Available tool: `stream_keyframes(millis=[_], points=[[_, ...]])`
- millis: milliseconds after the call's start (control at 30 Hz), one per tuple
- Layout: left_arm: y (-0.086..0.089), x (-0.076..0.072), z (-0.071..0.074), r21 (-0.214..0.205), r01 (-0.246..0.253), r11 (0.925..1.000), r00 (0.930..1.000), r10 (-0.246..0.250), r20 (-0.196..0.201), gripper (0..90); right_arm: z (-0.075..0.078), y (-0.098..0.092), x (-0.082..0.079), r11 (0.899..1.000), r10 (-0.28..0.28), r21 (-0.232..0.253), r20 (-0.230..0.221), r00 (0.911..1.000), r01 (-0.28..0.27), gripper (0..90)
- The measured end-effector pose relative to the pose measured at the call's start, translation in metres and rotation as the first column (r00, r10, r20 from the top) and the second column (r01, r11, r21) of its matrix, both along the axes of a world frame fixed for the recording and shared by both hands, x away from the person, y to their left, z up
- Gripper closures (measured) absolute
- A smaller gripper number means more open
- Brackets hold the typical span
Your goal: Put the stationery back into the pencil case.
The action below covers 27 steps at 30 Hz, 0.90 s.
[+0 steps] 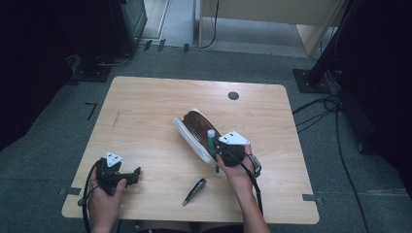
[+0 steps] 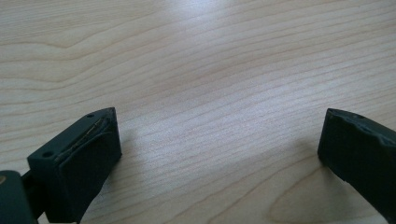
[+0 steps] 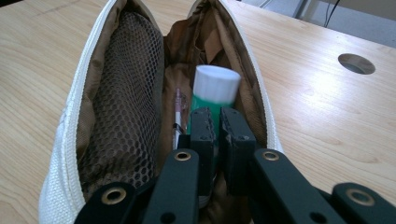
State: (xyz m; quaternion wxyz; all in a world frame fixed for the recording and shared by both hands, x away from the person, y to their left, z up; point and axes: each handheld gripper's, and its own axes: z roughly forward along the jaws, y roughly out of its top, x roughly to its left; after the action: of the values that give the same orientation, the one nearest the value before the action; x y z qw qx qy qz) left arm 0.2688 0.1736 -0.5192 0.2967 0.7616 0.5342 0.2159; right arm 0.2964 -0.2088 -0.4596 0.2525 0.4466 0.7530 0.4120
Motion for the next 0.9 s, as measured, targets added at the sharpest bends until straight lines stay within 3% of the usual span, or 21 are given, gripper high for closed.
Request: stream_keyframes(millis=[200, 467, 600, 900], points=[[0.0, 0.0, 0.0, 0.0, 0.0, 1.0, 1.0, 0.0, 0.0, 0.0, 0.003, -0.005, -0.013, 0.999, 0.011, 0.043, 0.032, 0.9994, -0.012, 84.1], [0.0, 0.0, 0.0, 0.0, 0.001, 1.0, 1.0, -0.001, 0.0, 0.0, 0.012, -0.014, -0.046, 0.994, 0.033, 0.098, 0.044, 0.9985, -0.037, 80.8], [0.0, 0.0, 0.0, 0.0, 0.001, 1.0, 1.0, -0.001, 0.0, 0.0, 0.01, -0.013, -0.064, 0.992, 0.043, 0.114, 0.047, 0.998, -0.048, 74.4], [0.0, 0.0, 0.0, 0.0, 0.001, 1.0, 1.0, -0.001, 0.0, 0.0, -0.005, -0.006, -0.089, 0.983, 0.02, 0.181, 0.003, 0.9998, -0.02, 58.4]])
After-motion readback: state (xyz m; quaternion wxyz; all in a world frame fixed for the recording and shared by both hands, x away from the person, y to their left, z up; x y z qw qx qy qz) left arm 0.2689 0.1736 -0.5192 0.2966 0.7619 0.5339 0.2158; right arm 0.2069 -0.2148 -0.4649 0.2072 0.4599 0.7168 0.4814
